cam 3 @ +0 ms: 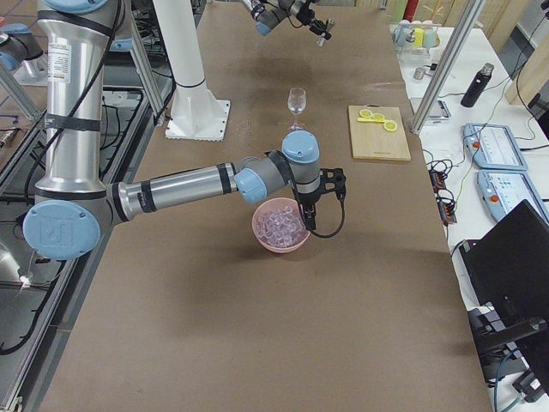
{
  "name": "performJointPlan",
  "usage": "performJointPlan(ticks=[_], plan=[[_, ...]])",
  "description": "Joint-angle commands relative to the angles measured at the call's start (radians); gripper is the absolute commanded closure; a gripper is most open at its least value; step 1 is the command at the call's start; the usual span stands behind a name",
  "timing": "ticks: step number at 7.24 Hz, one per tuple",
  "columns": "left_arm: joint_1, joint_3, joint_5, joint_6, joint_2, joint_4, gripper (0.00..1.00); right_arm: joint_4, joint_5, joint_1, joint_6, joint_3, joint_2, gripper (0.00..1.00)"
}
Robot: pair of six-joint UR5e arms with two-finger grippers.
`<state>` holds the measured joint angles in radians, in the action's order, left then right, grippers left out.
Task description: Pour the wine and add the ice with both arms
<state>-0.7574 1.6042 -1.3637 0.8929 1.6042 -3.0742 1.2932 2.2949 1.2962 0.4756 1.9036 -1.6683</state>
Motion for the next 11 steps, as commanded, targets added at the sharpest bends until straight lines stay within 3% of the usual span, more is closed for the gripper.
performJointPlan(ticks=[1, 2, 4, 11], plan=[[0.006, -0.105, 0.107, -0.141, 0.023, 0.011, 1.0, 0.0, 0.0, -0.002, 0.0, 0.0, -0.001, 0.0], [0.007, -0.145, 0.153, -0.187, 0.028, 0.034, 1.0, 0.0, 0.0, -0.002, 0.0, 0.0, -0.001, 0.0], [0.009, -0.148, 0.158, -0.207, 0.051, 0.104, 1.0, 0.0, 0.0, -0.002, 0.002, 0.0, -0.001, 0.0], [0.029, -0.256, 0.069, -0.123, 0.072, 0.012, 1.0, 0.0, -0.012, -0.003, 0.0, 0.0, 0.001, 0.0]])
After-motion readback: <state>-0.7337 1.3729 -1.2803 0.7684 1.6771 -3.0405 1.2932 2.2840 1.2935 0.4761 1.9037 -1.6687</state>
